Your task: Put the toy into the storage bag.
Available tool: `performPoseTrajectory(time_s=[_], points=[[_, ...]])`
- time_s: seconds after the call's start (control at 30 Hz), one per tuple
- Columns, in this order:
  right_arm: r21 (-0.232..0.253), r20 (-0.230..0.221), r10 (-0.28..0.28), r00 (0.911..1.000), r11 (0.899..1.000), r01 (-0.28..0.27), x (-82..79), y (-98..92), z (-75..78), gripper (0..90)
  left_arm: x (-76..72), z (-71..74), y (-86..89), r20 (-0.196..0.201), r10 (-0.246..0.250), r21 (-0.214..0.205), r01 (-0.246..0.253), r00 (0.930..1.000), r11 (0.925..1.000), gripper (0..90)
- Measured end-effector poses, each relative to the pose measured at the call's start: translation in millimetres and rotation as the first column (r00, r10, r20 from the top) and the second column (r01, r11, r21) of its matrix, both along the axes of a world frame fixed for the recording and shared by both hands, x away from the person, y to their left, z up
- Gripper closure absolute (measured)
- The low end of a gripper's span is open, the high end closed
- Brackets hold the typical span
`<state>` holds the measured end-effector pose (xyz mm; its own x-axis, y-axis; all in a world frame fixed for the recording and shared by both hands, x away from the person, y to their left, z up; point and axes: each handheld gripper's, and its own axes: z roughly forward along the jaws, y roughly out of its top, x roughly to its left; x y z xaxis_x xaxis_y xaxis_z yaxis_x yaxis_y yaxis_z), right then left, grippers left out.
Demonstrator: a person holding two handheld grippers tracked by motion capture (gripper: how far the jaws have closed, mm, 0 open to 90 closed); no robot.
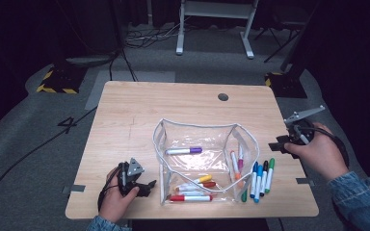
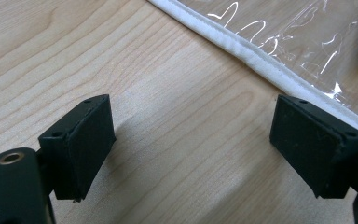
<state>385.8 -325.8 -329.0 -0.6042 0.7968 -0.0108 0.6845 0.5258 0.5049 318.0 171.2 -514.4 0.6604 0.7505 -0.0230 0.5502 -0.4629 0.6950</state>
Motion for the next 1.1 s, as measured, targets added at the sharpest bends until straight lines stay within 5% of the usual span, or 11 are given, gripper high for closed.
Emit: performPoseTrajectory(time_s=[0.33,0.53,0.77,0.9,0.97,1.1], points=[[-0.026,-0.132,-0.107,0.9855,0.994,0.104,-3.0,-28.1,-86.5,53.2,0.0,0.1,0.1,0.005,0.001,0.005,-0.001,1.0,1.0,14.1],[-0.033,-0.169,-0.132,0.9767,0.991,0.128,-4.1,-29.8,-119.9,51.4,-0.2,0.2,0.2,0.003,-0.001,0.003,0.001,1.0,1.0,14.1],[-0.082,-0.192,-0.177,0.9655,0.983,0.164,-6.1,-38.0,-136.8,54.8,-0.1,0.4,0.4,0.0,-0.004,0.004,0.004,1.0,1.0,14.1],[-0.14,-0.207,-0.243,0.9477,0.966,0.217,-8.8,-49.3,-138.9,73.1,-0.2,0.2,0.2,0.003,-0.001,0.004,0.001,1.0,1.0,14.1],[-0.14,-0.219,-0.272,0.937,0.959,0.245,-9.3,-54.5,-138.2,76.9,-0.2,0.2,0.2,0.003,-0.001,0.004,0.001,1.0,1.0,14.1],[-0.133,-0.217,-0.281,0.9348,0.957,0.257,-9.2,-60.0,-134.6,77.1,-0.2,0.2,0.2,0.002,-0.001,0.004,0.001,1.0,1.0,14.1]])
